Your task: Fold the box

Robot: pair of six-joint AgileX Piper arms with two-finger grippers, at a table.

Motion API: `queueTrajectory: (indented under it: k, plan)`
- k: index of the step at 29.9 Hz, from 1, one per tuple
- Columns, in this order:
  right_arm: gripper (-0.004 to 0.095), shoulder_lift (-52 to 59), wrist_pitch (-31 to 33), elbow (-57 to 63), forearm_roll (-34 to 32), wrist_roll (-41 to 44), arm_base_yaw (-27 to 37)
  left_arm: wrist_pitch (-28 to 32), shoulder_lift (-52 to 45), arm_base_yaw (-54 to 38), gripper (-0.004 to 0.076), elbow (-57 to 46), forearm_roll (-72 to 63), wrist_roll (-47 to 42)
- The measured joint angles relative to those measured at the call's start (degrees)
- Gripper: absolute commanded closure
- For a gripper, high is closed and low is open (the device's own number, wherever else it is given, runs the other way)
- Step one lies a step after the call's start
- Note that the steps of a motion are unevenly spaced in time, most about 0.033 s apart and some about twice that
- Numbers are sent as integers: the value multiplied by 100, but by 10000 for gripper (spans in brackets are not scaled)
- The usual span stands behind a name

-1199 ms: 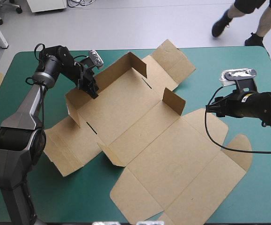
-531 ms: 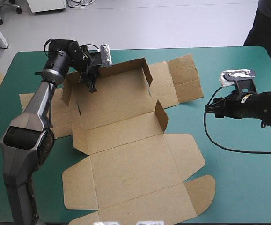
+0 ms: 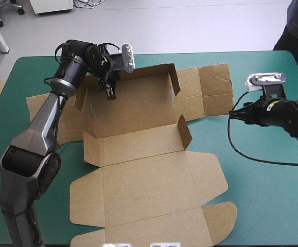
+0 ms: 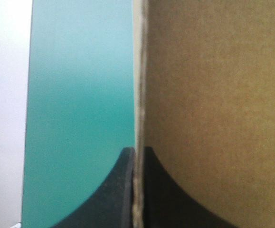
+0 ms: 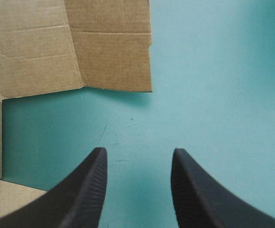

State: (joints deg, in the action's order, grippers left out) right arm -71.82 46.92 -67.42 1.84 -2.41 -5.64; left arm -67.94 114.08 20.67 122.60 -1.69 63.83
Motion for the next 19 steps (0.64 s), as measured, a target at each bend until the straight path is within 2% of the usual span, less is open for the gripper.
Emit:
queueTrajectory:
  k: [3,11,15,19]
  plan:
    - [646,-37,-45,-12,-25,19,10,38,-111,275,734,0,271,-102]
    - [648,-42,284,-660,329,-166,517,124,-129,933,734,0,1212,-751]
    - [648,-166,642,-1144,860,-570,769,101,-129,1073,734,0,1309,-922]
    - [648,-488,1144,-1623,1062,-780,855,87,-134,1154,734,-37,1373,-1052]
